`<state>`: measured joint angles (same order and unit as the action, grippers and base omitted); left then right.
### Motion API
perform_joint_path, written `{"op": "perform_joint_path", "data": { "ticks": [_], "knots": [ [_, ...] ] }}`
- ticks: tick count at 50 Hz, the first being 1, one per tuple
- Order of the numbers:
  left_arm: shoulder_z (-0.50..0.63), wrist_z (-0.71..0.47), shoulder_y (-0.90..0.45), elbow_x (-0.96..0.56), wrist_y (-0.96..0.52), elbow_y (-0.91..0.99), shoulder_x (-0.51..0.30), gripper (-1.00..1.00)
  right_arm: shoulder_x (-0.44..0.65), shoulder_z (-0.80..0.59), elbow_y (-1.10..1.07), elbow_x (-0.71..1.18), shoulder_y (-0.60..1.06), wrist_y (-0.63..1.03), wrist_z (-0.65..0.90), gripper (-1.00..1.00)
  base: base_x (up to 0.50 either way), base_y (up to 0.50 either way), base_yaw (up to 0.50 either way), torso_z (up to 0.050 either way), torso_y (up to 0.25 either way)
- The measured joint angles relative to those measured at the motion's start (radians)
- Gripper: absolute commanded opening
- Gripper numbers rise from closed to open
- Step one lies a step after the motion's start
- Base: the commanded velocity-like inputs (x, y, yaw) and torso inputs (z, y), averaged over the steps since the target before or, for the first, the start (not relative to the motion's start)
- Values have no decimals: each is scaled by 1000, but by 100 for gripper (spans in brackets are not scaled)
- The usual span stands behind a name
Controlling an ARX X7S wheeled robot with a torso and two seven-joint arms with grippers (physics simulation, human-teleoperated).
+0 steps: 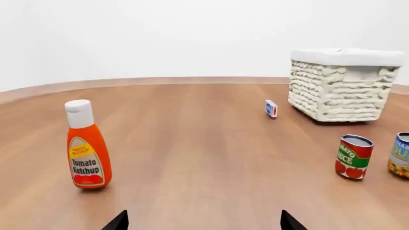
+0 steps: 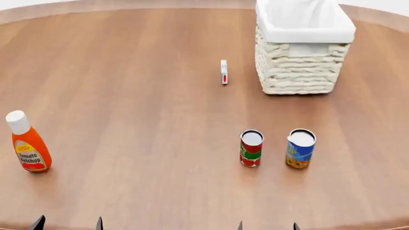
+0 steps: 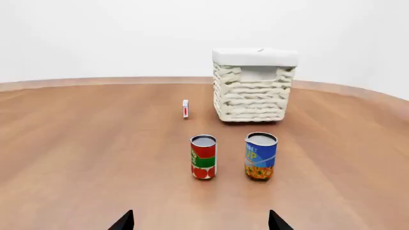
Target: Pick up the ketchup, and put it in the basket.
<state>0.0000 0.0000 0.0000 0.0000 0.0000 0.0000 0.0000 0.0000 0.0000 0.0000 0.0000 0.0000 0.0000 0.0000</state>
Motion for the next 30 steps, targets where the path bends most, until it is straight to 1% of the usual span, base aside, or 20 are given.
{"op": "perform_joint_path", "data": {
  "ticks": [18,30],
  "knots": [
    [43,-40,7,-28,-9,19,-38,100,36,-43,-23,22,-3,53,71,100,0,0,0,0,0],
    [70,-67,16,-34,16,26,-65,100,60,-71,-66,23,-12,80,112,100,0,0,0,0,0]
  ]
}}
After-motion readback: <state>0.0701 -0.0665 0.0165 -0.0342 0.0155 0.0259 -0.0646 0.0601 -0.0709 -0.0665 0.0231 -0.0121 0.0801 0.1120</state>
